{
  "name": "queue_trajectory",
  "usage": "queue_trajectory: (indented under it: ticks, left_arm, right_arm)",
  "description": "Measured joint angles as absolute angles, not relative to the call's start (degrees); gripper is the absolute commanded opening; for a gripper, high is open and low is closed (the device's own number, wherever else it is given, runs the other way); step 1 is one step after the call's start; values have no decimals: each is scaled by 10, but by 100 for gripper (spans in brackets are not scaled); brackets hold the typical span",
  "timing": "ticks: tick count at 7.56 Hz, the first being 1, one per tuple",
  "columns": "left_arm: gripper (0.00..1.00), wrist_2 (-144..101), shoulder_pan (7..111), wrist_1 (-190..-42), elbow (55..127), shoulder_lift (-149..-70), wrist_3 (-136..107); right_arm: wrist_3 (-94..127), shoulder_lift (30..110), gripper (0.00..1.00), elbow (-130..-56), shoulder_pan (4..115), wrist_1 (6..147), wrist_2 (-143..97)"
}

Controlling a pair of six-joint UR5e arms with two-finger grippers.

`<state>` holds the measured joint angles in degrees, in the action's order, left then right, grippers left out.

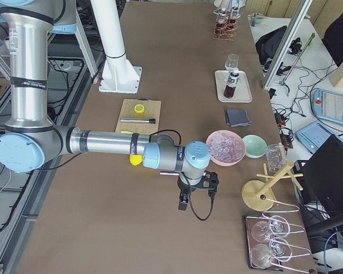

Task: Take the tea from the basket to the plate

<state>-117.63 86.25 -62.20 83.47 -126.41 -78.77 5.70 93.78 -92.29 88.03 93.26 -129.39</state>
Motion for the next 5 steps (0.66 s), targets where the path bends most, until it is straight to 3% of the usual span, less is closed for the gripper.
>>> queue_trajectory:
  ticks: [2, 5]
  left_arm:
    - [99, -1211, 877, -593, 1000, -1129, -645]
    - [99, -1239, 889, -589, 1092, -1022, -489]
  right_arm:
    - [58, 932, 100, -924, 881, 933, -1295]
    - [58, 924, 100, -922, 880, 912, -1299]
